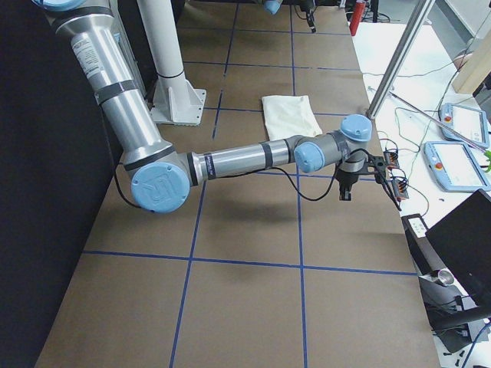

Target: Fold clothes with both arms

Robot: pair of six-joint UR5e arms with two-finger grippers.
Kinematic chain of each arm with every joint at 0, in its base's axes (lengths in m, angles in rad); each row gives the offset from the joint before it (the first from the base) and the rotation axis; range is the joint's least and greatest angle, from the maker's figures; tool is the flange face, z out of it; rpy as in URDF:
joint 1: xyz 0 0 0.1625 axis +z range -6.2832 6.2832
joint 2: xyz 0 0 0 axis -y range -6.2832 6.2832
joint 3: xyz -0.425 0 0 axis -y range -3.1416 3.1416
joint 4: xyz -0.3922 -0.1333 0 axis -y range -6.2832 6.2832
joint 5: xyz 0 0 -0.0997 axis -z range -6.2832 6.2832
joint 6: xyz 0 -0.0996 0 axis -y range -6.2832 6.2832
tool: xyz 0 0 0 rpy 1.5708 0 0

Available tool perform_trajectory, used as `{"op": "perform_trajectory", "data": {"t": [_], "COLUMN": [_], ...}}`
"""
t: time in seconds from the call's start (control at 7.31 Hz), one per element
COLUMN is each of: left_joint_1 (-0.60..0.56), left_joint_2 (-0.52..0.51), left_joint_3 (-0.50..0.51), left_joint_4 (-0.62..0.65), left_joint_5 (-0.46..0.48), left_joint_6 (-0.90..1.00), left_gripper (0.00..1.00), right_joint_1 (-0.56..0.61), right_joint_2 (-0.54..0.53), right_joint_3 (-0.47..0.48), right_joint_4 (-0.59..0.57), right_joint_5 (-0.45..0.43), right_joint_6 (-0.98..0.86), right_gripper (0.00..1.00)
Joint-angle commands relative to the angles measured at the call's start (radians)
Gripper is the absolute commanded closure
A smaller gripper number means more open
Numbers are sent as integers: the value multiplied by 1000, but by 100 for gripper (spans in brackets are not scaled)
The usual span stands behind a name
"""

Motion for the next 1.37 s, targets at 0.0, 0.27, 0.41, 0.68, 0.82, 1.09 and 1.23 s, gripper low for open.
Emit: {"op": "perform_trajectory", "data": {"t": [0.0,0.27,0.41,0.68,0.82,1.09,1.23], "left_joint_1": [-217,-302,-302,-304,-301,-298,-299], "left_joint_2": [28,133,205,253,252,250,253], "left_joint_3": [-21,-8,-10,-11,-8,-1,9], "left_joint_4": [292,499,511,518,515,514,515], "left_joint_5": [-80,-227,-229,-241,-246,-249,-249], "left_joint_6": [369,519,580,637,625,625,627], "left_gripper": [81,0,0,0,0,0,0], "right_joint_1": [110,89,69,54,52,46,45], "right_joint_2": [-78,-179,-196,-198,-199,-198,-196], "right_joint_3": [35,119,120,123,123,121,121], "right_joint_4": [-56,-66,-71,-97,-97,-96,-91], "right_joint_5": [81,67,66,72,79,81,84], "right_joint_6": [-161,-161,-164,-166,-166,-164,-161], "right_gripper": [98,0,0,0,0,0,0]}}
